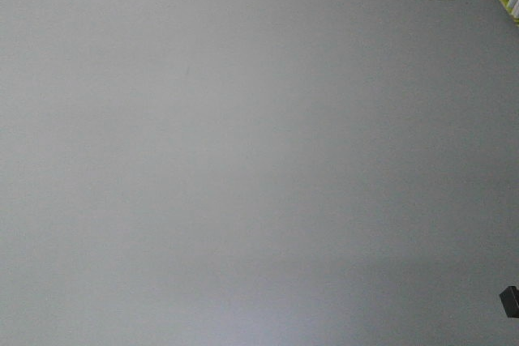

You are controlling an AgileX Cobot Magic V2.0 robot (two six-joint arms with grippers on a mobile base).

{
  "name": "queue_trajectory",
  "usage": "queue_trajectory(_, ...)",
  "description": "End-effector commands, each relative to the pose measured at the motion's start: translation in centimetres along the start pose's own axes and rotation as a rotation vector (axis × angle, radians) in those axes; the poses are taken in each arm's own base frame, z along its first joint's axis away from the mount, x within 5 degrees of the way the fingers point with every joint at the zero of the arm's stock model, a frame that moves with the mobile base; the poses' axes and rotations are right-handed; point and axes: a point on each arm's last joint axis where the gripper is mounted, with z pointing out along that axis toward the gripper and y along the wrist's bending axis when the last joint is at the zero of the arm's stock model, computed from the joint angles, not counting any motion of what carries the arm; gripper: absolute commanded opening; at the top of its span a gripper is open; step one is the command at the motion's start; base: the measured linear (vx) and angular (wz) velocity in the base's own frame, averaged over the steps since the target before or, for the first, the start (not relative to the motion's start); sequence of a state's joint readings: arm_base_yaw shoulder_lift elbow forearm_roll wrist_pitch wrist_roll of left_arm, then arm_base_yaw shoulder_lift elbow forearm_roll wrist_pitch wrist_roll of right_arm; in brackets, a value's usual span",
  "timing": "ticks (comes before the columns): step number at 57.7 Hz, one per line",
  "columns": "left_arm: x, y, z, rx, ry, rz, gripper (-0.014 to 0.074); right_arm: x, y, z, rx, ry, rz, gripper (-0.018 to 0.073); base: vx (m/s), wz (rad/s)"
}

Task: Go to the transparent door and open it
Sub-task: 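Drive the base forward across the grey floor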

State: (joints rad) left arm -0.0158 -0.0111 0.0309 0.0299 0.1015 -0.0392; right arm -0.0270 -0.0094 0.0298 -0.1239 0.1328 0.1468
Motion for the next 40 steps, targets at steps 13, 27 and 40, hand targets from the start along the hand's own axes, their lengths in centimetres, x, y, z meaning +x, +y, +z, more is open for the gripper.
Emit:
queue_trajectory(13, -0.26, -0.06, 0.01, 0.010, -0.072, -0.012, -0.0006, -0.69, 0.11, -0.11, -0.013, -0.092, -0.007, -0.0006, 0.01, 0.00)
queue_trajectory(27, -0.26, -0.06, 0.01, 0.010, -0.072, -0.012, -0.0006, -0.69, 0.11, -0.11, -0.013, -0.092, -0.007, -0.0006, 0.00, 0.00)
queue_trajectory(40, -0.26, -0.06, 0.01, 0.010, -0.072, -0.012, -0.0006, -0.69, 0.11, -0.11, -0.013, -0.092, -0.007, -0.0006, 0.00, 0.00)
